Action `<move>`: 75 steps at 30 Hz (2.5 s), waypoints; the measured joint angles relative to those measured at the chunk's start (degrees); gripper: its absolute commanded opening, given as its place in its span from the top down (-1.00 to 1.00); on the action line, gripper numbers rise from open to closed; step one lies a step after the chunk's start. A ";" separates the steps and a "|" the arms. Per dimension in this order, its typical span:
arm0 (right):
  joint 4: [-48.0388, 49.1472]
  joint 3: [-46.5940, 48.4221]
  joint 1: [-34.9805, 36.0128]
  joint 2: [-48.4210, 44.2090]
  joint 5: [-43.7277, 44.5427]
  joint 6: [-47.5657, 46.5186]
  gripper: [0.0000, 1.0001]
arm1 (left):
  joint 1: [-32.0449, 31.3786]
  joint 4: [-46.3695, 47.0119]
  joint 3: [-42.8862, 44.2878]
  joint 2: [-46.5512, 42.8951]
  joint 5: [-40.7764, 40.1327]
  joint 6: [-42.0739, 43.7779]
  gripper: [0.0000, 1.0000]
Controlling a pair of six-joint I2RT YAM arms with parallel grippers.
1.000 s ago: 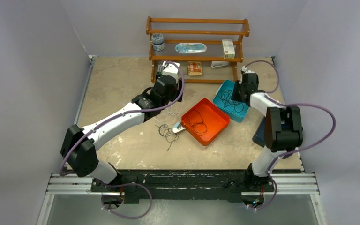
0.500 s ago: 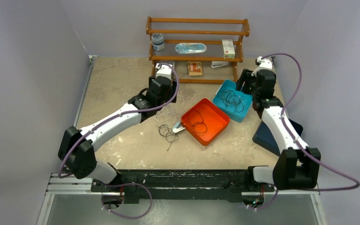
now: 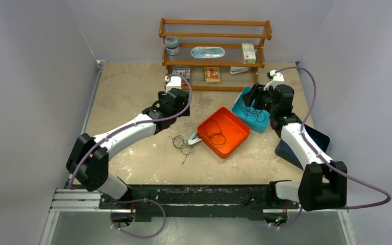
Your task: Untangle the cables
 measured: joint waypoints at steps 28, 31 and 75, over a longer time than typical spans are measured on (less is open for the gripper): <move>-0.11 -5.09 0.22 -5.29 8.22 4.26 -0.25 | 0.00 3.96 6.45 19.78 -10.34 3.37 0.21; -0.15 -5.09 0.22 -5.29 8.63 4.28 -0.25 | 0.00 3.93 6.56 20.04 -10.93 3.89 0.45; -9.20 -9.16 0.15 -16.94 33.27 17.86 -0.48 | 1.03 -1.73 4.76 -10.40 -7.87 5.92 1.00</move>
